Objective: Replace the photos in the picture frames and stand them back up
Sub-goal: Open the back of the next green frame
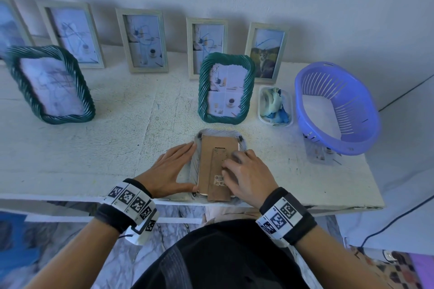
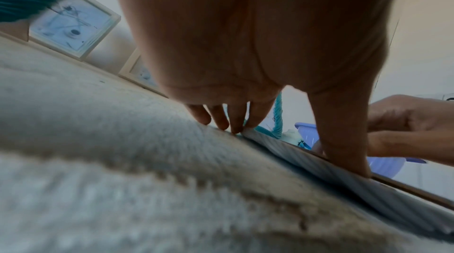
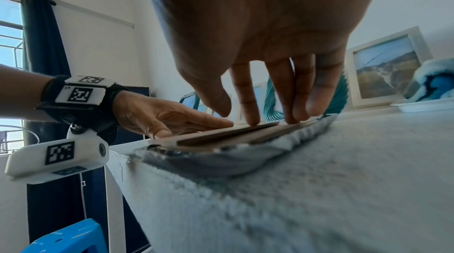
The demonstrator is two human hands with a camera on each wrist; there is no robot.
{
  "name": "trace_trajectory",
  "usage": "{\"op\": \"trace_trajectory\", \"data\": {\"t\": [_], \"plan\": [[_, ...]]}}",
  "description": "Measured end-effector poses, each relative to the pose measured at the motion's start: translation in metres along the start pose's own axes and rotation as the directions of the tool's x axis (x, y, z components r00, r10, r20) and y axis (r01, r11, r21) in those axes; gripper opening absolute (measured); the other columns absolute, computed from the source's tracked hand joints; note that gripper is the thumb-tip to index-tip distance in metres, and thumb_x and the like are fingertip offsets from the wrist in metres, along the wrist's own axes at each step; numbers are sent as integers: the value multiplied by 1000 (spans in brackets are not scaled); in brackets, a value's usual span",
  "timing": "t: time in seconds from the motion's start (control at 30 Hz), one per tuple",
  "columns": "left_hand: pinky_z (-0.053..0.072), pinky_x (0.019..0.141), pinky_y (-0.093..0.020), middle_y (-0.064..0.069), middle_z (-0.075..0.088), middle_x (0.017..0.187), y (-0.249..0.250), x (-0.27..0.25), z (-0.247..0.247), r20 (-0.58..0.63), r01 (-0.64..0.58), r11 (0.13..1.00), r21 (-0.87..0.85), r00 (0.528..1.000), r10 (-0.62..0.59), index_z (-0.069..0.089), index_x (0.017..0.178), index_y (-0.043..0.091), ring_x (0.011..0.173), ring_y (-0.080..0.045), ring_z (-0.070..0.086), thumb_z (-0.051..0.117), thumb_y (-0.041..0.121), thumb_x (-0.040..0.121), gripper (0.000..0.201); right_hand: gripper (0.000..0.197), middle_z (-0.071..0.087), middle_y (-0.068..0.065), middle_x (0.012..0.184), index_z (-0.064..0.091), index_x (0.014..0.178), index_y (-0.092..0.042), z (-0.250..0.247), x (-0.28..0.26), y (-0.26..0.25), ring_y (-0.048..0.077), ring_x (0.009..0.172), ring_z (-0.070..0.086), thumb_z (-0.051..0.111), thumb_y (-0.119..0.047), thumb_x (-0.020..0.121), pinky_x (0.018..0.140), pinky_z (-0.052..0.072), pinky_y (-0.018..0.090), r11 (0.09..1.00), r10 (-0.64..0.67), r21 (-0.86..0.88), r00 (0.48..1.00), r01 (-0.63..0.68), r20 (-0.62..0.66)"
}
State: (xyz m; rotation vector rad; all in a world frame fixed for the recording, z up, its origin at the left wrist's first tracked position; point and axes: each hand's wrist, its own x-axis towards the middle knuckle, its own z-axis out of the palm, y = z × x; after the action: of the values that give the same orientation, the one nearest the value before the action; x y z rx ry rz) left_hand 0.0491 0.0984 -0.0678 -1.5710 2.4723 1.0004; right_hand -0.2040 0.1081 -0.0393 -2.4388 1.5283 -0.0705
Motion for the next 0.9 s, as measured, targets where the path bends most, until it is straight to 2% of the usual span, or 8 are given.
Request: {"op": "trace_trajectory", "data": {"t": [0.13, 0.23, 0.47, 0.63, 0.7, 0.77, 0.83, 0.9], "plan": [[11, 120, -51, 15, -12, 160, -4, -5, 3, -13, -51, 999, 9, 999, 51, 3, 154, 39, 146, -2, -14, 25, 94, 67, 105, 58, 59, 12, 100, 58, 110, -14, -3, 11, -19, 30, 96, 54, 40, -64, 86, 69, 49, 36, 996, 75, -44, 997, -76, -17], [12, 120, -51, 16, -10, 160, -4, -6, 5, -26, -48, 999, 1, 998, 48, 5, 153, 42, 146, -1, -14, 25, 95, 67, 102, 64, 54, 15, 109, 49, 117, -14, -4, 18, -33, 32, 104, 50, 52, -67, 82, 69, 48, 35, 986, 148, -77, 989, -146, 12], [14, 120, -51, 14, -6, 162, -5, -6, 5, -42, -47, 999, 5, 998, 48, 8, 153, 43, 148, -4, -10, 29, 92, 70, 98, 50, 50, 15, 109, 40, 120, -13, -10, 25, -39, 32, 102, 48, 53, -47, 85, 68, 43, 34, 979, 203, 22, 979, -203, 1], [14, 120, -50, 15, -7, 162, -6, -6, 5, -41, -45, 999, 6, 998, 45, 8, 152, 44, 148, -4, -10, 27, 93, 69, 98, 29, 58, 1, 98, 46, 113, -16, -32, 15, -26, 21, 84, 57, 52, -32, 90, 69, 43, 31, 927, 204, 326, 979, -186, -21], [13, 120, -49, 15, -7, 162, -5, -6, 5, -44, -42, 999, 2, 998, 42, 10, 152, 45, 147, -4, -10, 27, 93, 68, 98, 20, 63, -4, 99, 48, 113, -20, -38, 8, -12, 17, 84, 62, 50, -24, 93, 74, 51, 33, 782, 292, 560, 954, -274, 59], [13, 121, -49, 16, -6, 161, -5, -5, 6, -45, -39, 999, -1, 998, 39, 11, 152, 45, 147, -3, -10, 25, 95, 66, 100, 18, 68, 1, 95, 53, 109, -18, -45, 0, 1, 18, 83, 66, 46, -10, 95, 74, 54, 34, 513, 393, 794, 912, -326, 120], [12, 121, -48, 18, -7, 160, -4, -5, 6, -41, -34, 999, 0, 999, 34, 10, 151, 46, 146, -2, -11, 23, 97, 64, 102, 24, 71, 7, 84, 59, 105, -11, -56, -10, 10, 14, 70, 67, 41, 1, 95, 60, 53, 27, 235, 472, 928, 868, -290, 152], [10, 121, -45, 19, -9, 159, -3, -5, 6, -41, -27, 1000, 2, 999, 27, 9, 151, 46, 146, -1, -12, 21, 98, 62, 104, 29, 71, 9, 81, 62, 102, -10, -68, -19, 22, 14, 65, 66, 39, 5, 95, 54, 50, 22, 139, 522, 960, 842, -245, 139]]}}
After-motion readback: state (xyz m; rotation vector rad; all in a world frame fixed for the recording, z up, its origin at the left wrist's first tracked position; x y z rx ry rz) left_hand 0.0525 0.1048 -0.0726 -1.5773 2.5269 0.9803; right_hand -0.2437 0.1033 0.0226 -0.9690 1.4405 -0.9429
